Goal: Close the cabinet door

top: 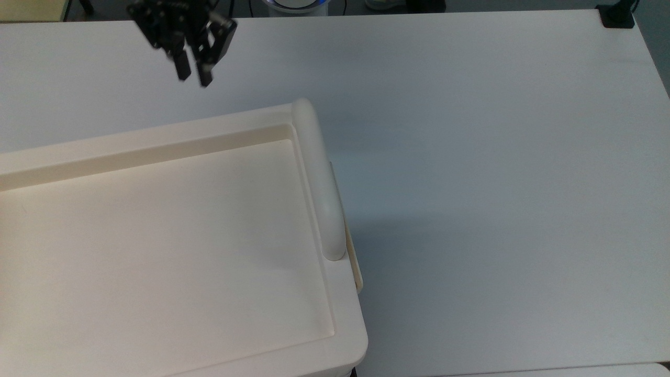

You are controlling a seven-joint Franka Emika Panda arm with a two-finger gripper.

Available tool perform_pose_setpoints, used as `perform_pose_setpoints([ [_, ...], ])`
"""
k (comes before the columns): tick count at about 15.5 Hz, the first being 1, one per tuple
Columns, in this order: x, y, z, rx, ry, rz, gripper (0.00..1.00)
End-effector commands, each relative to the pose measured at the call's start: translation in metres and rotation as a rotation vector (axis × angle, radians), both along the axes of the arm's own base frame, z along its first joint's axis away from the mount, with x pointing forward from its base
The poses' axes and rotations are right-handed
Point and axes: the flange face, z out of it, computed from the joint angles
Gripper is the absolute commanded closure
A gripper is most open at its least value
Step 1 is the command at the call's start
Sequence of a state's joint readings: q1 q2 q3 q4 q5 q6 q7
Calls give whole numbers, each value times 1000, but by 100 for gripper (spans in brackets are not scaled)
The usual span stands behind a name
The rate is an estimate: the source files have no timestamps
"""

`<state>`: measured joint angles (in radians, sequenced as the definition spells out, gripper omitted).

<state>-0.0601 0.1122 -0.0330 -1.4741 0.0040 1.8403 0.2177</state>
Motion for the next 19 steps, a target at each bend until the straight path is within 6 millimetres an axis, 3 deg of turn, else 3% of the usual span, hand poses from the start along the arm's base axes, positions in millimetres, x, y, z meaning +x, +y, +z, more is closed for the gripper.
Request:
perform_pose_setpoints([
  [1, -48, 31, 11, 1, 134, 118, 0],
  [3, -66, 52, 16, 2, 199, 175, 0],
  [7, -88, 52, 10, -4, 241, 339, 0],
  [10, -71, 42, 5, -21, 171, 362, 0],
  [13, -53, 34, -12, -29, 162, 344, 0],
  [19, -52, 33, -13, -31, 161, 342, 0],
])
